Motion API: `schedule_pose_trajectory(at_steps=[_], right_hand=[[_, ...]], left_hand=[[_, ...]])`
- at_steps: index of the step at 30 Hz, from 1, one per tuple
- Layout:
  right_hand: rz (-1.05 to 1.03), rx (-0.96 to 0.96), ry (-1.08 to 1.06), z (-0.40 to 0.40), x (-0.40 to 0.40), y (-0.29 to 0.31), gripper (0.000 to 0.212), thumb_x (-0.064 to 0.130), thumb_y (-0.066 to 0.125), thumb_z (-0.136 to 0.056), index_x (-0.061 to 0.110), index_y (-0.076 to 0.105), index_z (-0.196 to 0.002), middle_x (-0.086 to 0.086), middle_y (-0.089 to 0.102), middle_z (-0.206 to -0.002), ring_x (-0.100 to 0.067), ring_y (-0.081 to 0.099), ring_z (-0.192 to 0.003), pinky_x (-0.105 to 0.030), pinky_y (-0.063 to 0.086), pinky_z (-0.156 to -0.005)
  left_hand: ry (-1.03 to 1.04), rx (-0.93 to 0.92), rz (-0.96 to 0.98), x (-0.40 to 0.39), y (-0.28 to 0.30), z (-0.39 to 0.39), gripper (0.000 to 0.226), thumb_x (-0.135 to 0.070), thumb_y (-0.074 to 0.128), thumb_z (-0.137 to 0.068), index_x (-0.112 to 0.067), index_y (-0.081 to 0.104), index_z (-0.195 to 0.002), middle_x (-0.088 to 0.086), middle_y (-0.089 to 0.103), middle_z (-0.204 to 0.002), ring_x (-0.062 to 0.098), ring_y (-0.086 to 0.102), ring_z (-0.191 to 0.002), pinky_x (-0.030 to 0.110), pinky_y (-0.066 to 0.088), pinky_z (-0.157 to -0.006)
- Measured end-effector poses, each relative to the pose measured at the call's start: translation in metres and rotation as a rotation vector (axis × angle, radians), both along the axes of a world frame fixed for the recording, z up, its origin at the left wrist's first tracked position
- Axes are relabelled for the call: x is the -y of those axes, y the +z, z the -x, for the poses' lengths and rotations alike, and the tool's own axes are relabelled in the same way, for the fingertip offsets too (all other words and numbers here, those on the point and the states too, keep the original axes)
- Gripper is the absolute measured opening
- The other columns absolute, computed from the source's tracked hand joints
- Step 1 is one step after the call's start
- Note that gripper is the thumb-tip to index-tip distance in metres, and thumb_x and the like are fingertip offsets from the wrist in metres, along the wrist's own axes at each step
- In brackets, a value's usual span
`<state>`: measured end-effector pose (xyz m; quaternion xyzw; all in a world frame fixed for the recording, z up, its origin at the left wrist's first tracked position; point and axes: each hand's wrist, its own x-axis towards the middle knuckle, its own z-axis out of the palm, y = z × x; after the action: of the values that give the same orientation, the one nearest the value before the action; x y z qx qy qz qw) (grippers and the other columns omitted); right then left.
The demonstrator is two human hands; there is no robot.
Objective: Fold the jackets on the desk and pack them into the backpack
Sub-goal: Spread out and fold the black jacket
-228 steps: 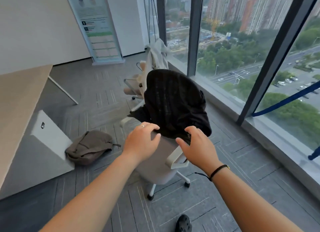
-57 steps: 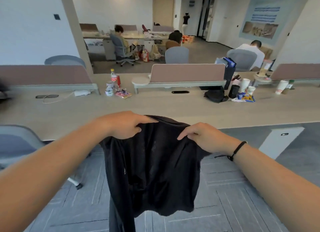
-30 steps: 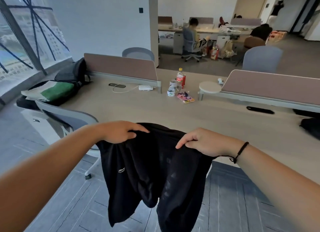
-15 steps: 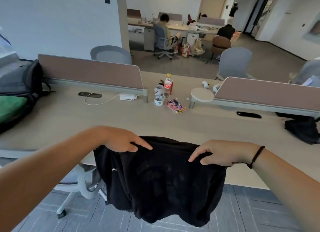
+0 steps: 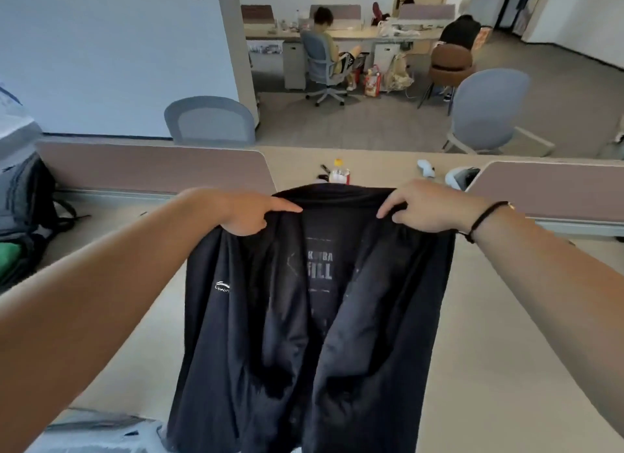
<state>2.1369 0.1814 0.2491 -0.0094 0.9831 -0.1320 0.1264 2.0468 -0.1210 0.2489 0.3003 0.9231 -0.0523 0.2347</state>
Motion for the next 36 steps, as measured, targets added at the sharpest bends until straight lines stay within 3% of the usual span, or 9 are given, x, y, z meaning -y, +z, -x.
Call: schedule_pose_trajectory(at_steps=[4,8,10,12,16,21,27,31,36], right_hand=[[-0.25,-0.232,-0.14,0.088,-0.001,-0.044,0.033,0.018,0.051,-0.093,0.036,0.068,-0.114,-0.001,0.061,-0.121,-0.028,0.057,-0.114,-0.043,0.038,-0.101],[-0.441,-0.056,-0.098,0.109,0.01,-0.179,0.052,0.039,0.052,-0.091,0.032,0.047,-0.143,-0.016,0.023,-0.158,-0.039,0.022,-0.145,-0.056,0.017,-0.116],[-0.35,0.076,-0.067,0.091,0.022,-0.246,0.06,0.046,0.048,-0.096,0.031,0.033,-0.152,-0.015,0.003,-0.166,-0.038,-0.002,-0.153,-0.062,0.0,-0.12],[-0.169,0.2,-0.133,0.062,0.037,-0.305,0.062,0.048,0.045,-0.1,0.029,0.026,-0.155,-0.012,-0.002,-0.167,-0.034,-0.005,-0.154,-0.059,0.001,-0.122],[0.375,0.359,-0.78,0.022,0.069,-0.36,0.062,0.049,0.054,-0.097,0.028,0.033,-0.152,-0.009,0.008,-0.165,-0.032,0.032,-0.145,-0.054,0.023,-0.12],[0.304,0.25,-0.949,-0.008,0.101,-0.376,0.065,0.045,0.052,-0.1,0.035,0.02,-0.155,-0.008,-0.003,-0.167,-0.029,-0.001,-0.154,-0.067,0.009,-0.117],[0.072,0.276,-0.82,-0.023,0.122,-0.41,0.069,0.063,0.033,-0.099,0.043,0.003,-0.157,-0.006,-0.017,-0.166,-0.033,-0.018,-0.152,-0.075,0.002,-0.112],[-0.103,0.215,-0.741,-0.017,0.114,-0.426,0.067,0.067,0.018,-0.098,0.042,0.001,-0.157,-0.006,-0.012,-0.167,-0.034,-0.014,-0.153,-0.081,0.005,-0.108],[-0.156,0.139,-0.665,-0.014,0.096,-0.432,0.068,0.064,0.022,-0.099,0.036,0.01,-0.159,-0.006,0.0,-0.169,-0.031,-0.004,-0.155,-0.075,0.009,-0.113]], left_hand=[[0.076,-0.452,0.159,-0.035,-0.058,0.07,0.083,-0.019,0.046,-0.093,-0.058,0.001,-0.151,0.007,0.05,-0.14,0.03,0.052,-0.12,0.042,0.04,-0.092],[0.188,-0.31,0.241,-0.046,-0.183,0.066,0.084,-0.037,0.048,-0.096,-0.039,-0.009,-0.157,0.016,-0.005,-0.167,0.04,-0.007,-0.152,0.062,-0.003,-0.119],[0.182,-0.145,0.204,-0.04,-0.25,0.041,0.076,-0.043,0.041,-0.101,-0.036,-0.01,-0.158,0.014,-0.018,-0.165,0.038,-0.018,-0.151,0.06,-0.008,-0.12],[0.212,0.018,0.148,-0.031,-0.302,0.012,0.073,-0.05,0.033,-0.104,-0.032,-0.012,-0.158,0.014,-0.02,-0.165,0.036,-0.016,-0.152,0.057,-0.003,-0.122],[0.409,0.182,0.047,-0.016,-0.367,-0.026,0.078,-0.06,0.027,-0.102,-0.032,-0.023,-0.154,0.014,-0.022,-0.164,0.035,-0.013,-0.153,0.054,0.005,-0.124],[0.475,0.078,-0.078,-0.017,-0.403,-0.047,0.077,-0.066,0.018,-0.099,-0.034,-0.029,-0.15,0.013,-0.021,-0.165,0.035,-0.019,-0.152,0.059,0.001,-0.122],[0.461,-0.032,-0.147,-0.007,-0.429,-0.049,0.065,-0.064,0.009,-0.099,-0.039,-0.003,-0.159,0.014,-0.01,-0.166,0.035,-0.015,-0.153,0.066,0.001,-0.119],[0.447,-0.079,-0.157,-0.005,-0.435,-0.043,0.059,-0.054,0.011,-0.102,-0.039,0.004,-0.158,0.013,-0.005,-0.167,0.034,-0.011,-0.153,0.067,0.002,-0.119],[0.433,-0.107,-0.179,0.003,-0.44,-0.025,0.059,-0.049,0.011,-0.103,-0.035,0.001,-0.159,0.007,-0.01,-0.168,0.028,-0.015,-0.154,0.06,-0.002,-0.122]])
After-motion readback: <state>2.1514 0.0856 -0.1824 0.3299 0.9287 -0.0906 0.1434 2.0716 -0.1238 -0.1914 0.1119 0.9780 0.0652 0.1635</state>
